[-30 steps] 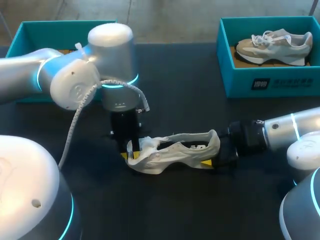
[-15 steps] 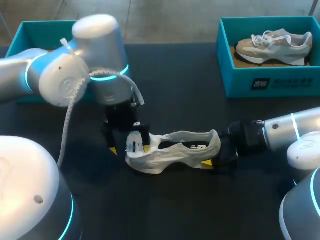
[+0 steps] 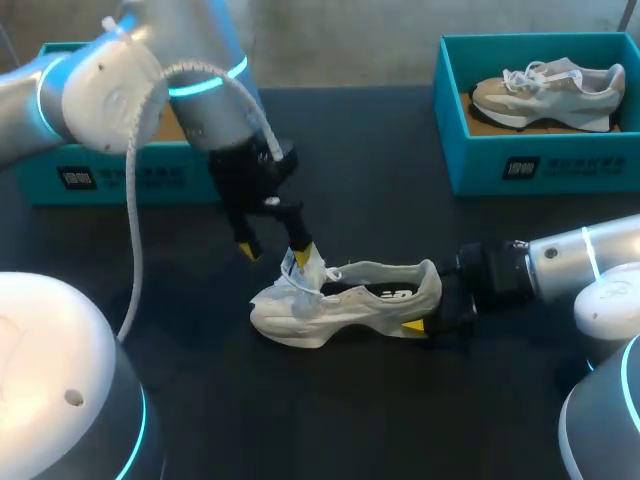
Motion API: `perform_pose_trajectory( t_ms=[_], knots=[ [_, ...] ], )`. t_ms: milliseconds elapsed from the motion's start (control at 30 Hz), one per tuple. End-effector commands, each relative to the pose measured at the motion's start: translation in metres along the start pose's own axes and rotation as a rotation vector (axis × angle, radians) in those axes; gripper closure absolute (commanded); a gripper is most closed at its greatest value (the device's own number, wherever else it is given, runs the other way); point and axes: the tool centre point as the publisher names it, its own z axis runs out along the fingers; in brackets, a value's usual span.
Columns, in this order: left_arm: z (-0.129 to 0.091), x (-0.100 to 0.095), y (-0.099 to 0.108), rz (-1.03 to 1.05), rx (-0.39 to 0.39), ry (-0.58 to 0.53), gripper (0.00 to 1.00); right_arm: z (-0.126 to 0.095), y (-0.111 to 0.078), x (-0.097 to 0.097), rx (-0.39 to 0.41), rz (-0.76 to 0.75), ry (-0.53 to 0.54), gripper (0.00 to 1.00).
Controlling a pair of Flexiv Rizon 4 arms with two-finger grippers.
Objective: Take the shoe out of the shoebox, open the shoe tongue, remove and reinsert the insole, then place the shoe into the shoebox
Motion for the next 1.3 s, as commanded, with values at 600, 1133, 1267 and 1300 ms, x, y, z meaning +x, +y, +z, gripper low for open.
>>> perform_pose_trajectory(
  t_ms=[600,1133,1267,1300],
  knots=[
    [-0.034,0.058,-0.046,0.941,-0.227,-0.117,1.00,0.000,0.000,0.001,0.001,-0.001,-0.001,1.00],
    [-0.034,0.058,-0.046,0.941,-0.227,-0.117,1.00,0.000,0.000,0.001,0.001,-0.001,-0.001,1.00],
    [-0.026,0.061,-0.052,0.985,-0.178,-0.103,1.00,0.000,0.000,0.001,0.001,-0.001,-0.001,1.00],
    [-0.024,0.062,-0.054,1.001,-0.181,-0.099,1.00,0.000,0.000,0.001,0.001,-0.001,-0.001,1.00]
  ],
)
